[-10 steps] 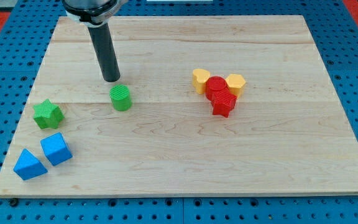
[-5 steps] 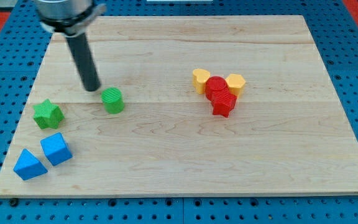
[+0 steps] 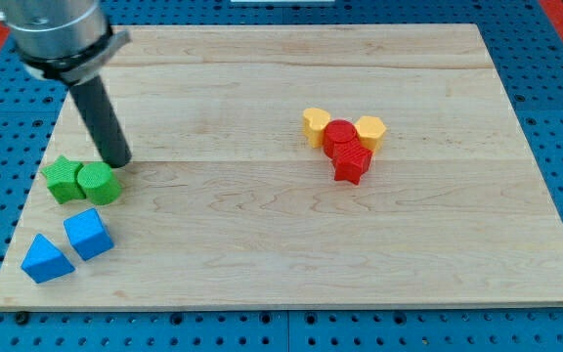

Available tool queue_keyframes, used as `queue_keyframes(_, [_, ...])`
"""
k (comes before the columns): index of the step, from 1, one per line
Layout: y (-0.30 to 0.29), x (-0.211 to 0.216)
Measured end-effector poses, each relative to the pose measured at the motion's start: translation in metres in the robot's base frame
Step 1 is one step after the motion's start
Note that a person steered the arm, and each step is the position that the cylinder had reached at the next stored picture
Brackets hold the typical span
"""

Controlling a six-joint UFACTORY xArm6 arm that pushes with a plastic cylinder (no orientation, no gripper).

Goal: Adjust the green blocks on top of blue cube

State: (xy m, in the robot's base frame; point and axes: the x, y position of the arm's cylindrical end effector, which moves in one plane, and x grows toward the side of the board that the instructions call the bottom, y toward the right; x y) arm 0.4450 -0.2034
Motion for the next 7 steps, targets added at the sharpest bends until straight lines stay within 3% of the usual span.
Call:
queue_keyframes(2, [-0.010,-0.014])
queue_keyframes(3, [-0.048,-0.027])
queue_keyframes(4, [-0.084,-0.019])
queue_keyframes(7, [-0.057,0.035])
